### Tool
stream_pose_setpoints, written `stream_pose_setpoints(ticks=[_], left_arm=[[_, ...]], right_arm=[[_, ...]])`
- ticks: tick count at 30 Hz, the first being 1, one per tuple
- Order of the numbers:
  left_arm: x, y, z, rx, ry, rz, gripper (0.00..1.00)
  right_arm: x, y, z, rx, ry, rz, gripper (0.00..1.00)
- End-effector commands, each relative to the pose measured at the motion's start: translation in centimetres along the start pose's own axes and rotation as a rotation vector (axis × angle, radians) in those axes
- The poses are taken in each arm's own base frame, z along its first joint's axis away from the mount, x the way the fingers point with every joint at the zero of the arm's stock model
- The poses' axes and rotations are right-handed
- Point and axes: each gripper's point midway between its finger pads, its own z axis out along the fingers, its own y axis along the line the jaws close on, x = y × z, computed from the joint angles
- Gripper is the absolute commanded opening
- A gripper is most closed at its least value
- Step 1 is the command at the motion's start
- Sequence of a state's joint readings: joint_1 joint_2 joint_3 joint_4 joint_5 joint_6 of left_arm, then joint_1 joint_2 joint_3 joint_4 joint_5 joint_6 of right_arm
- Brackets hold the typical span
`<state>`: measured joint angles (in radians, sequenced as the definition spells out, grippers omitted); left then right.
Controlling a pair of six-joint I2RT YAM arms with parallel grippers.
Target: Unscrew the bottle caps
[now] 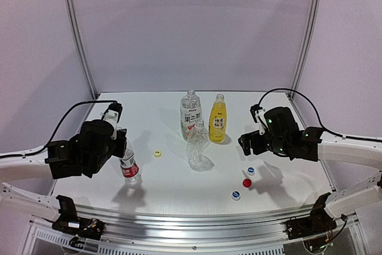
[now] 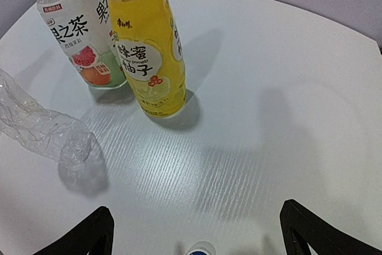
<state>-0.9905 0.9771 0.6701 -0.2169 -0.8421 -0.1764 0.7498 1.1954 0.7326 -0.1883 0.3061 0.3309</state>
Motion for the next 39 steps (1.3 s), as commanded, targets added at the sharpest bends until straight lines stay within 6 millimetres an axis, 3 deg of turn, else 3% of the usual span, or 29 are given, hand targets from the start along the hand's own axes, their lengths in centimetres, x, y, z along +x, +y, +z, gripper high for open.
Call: stream_pose_setpoints(ticks=[1, 8, 22, 30, 39], left_arm=[[0.1, 0.2, -0.5, 0.008, -0.022, -0.040, 0.19], [0.3, 0.3, -0.8, 0.016, -0.024, -0.048, 0.34], [1.0, -0.5, -0.8, 0.028, -0.002, -0.031, 0.36], [1.2, -0.9, -1.0, 0.036, 0.004, -0.028, 0.47], [1.2, -1.1, -1.1, 0.039, 0.003, -0.027, 0.48]], right_arm=[[0.5, 0.2, 0.5, -0.017, 0.014, 0.006, 0.99], [1.2, 0.5, 1.0, -0.026, 0.042, -0.005, 0.99], [1.8, 0.9, 1.4, -0.046, 0.068, -0.013, 0.99], [2.1, 1.0, 1.7, -0.045, 0.082, -0.017, 0.99], [2.3, 1.0, 1.7, -0.051, 0.089, -0.017, 0.99]])
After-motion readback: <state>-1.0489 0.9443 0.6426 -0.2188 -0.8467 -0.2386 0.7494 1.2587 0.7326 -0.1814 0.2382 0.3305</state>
